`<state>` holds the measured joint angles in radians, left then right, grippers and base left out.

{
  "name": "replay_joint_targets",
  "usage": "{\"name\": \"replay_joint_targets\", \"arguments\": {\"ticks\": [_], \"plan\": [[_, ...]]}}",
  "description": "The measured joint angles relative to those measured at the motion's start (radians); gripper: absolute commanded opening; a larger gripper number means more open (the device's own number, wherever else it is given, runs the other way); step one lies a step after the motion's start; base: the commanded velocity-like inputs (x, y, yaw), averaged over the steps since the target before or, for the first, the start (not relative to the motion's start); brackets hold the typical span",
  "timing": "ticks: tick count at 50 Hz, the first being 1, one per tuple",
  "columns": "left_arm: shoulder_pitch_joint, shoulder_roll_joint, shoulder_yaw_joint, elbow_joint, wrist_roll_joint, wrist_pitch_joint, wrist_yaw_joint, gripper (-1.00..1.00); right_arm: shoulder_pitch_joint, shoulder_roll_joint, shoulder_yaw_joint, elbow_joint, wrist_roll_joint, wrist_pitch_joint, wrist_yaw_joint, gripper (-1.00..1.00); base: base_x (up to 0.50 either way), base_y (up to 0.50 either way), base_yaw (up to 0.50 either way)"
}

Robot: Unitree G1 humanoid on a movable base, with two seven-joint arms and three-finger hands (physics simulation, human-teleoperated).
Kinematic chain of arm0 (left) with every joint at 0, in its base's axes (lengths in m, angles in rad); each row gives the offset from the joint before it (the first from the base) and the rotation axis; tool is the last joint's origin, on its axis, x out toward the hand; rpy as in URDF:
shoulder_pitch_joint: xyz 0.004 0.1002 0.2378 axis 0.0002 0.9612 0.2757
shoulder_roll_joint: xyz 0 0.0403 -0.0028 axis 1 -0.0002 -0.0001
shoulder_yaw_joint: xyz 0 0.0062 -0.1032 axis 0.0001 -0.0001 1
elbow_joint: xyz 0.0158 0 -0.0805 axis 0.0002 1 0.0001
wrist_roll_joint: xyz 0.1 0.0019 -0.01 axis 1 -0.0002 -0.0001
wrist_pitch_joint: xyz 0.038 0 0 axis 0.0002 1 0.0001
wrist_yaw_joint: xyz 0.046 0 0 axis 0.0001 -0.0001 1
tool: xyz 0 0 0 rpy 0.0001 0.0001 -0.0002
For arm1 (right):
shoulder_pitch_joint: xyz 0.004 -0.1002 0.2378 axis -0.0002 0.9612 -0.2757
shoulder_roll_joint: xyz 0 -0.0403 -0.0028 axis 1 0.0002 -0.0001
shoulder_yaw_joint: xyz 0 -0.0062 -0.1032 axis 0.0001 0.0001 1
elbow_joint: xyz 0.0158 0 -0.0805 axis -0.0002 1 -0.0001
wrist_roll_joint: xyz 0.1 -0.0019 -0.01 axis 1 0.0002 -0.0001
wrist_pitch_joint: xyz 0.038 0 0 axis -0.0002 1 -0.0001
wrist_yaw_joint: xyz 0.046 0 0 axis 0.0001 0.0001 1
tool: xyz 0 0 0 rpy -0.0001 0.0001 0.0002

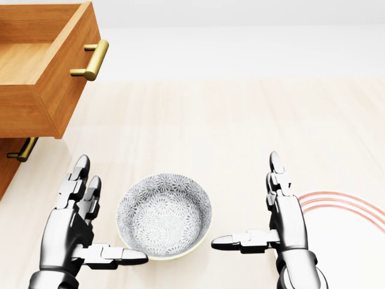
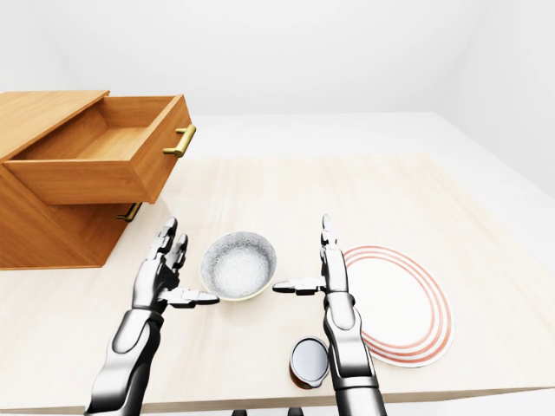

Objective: Put the bowl on top of the cabinet.

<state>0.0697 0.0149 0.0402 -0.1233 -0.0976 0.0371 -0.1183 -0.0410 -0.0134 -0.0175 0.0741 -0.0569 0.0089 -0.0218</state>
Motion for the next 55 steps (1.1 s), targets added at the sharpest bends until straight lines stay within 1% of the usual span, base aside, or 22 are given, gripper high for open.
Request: {"name": "replay_joint_targets", "arguments": {"ticks": [6,9,14,24,26,35,46,51,55], "plan": [[0.009,0.0,-0.008,-0.013,0.025,-0.014,0.004,1.0,0.0,0.0,-0.001,0.002,0.0,-0.001,-0.004,1.0,0.0,0.0,0.0],[0.014,0.001,-0.016,-0.017,0.046,-0.026,0.007,1.0,-0.001,0.0,-0.002,0.006,0.001,-0.004,-0.005,1.0,0.0,0.0,0.0],[0.024,0.001,-0.036,-0.033,0.105,-0.055,0.017,1.0,-0.005,0.0,-0.002,0.015,0.003,-0.008,-0.008,1.0,0.0,0.0,0.0],[0.037,0.0,-0.076,-0.073,0.254,-0.116,0.064,1.0,-0.008,0.0,-0.001,0.021,0.004,-0.012,-0.011,1.0,0.0,0.0,0.0],[0.039,0.0,-0.082,-0.08,0.277,-0.124,0.072,1.0,-0.009,0.001,-0.001,0.024,0.004,-0.012,-0.012,1.0,0.0,0.0,0.0],[0.065,0.0,-0.112,-0.136,0.379,-0.124,0.109,1.0,-0.015,0.001,-0.001,0.032,0.004,-0.014,-0.015,1.0,0.0,0.0,0.0],[0.135,0.009,-0.161,-0.209,0.51,-0.124,0.163,1.0,-0.02,0.0,-0.002,0.047,0.006,-0.022,-0.017,1.0,0.0,0.0,0.0],[0.16,0.015,-0.188,-0.218,0.582,-0.124,0.208,1.0,-0.022,-0.001,-0.003,0.051,0.007,-0.024,-0.017,1.0,0.0,0.0,0.0],[0.176,0.021,-0.211,-0.208,0.651,-0.124,0.258,1.0,-0.023,-0.001,-0.004,0.052,0.008,-0.025,-0.017,1.0,0.0,0.0,0.0]]}}
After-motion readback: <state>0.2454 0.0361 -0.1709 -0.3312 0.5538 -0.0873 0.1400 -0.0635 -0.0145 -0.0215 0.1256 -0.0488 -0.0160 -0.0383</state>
